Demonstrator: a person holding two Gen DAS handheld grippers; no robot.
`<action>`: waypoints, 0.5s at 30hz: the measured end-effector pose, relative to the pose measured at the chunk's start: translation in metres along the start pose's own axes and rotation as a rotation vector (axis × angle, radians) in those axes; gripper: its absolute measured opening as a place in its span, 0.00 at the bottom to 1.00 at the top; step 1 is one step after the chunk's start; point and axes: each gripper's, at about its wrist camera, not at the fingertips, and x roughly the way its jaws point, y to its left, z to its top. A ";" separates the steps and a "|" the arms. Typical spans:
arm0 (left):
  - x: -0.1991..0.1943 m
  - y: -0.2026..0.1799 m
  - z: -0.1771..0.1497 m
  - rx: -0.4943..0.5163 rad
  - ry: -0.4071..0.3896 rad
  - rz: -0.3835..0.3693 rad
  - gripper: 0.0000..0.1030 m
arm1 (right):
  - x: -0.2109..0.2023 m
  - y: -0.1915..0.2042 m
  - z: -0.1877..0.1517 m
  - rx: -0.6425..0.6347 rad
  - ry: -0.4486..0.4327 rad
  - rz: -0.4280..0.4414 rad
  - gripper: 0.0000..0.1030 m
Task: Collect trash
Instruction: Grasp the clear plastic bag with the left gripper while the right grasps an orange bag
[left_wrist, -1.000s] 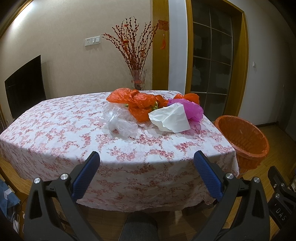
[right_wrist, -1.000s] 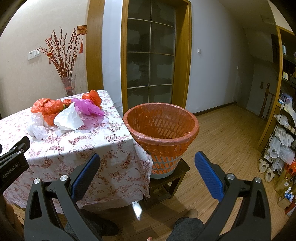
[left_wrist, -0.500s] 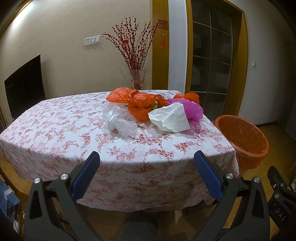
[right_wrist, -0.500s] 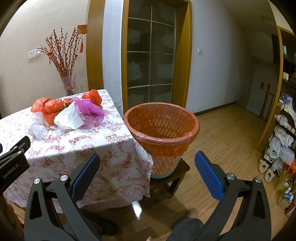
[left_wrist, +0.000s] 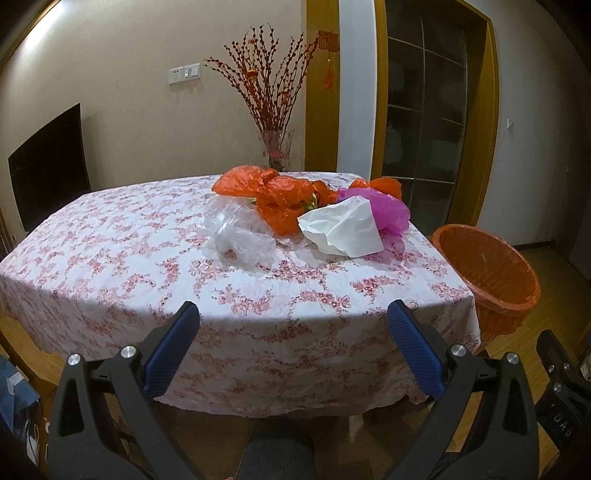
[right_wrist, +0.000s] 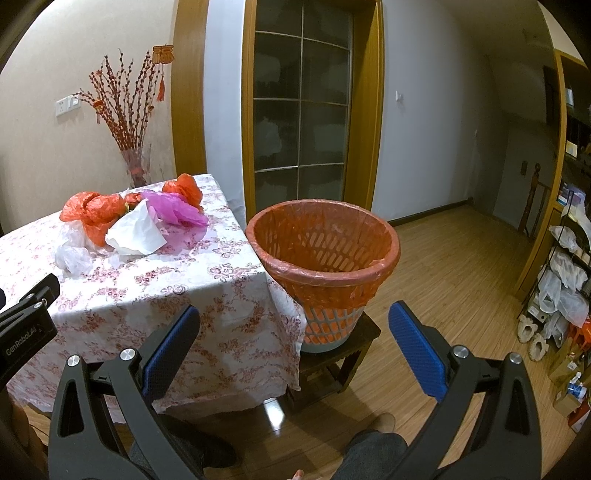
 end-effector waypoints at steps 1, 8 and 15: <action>0.002 0.002 0.000 -0.007 0.008 -0.003 0.96 | 0.003 0.001 0.000 0.000 0.003 0.001 0.98; 0.024 0.015 0.000 -0.044 0.065 -0.009 0.96 | 0.018 0.005 0.001 -0.007 0.033 0.037 0.98; 0.057 0.039 0.011 -0.095 0.083 0.011 0.96 | 0.036 0.014 0.010 -0.041 0.042 0.085 0.98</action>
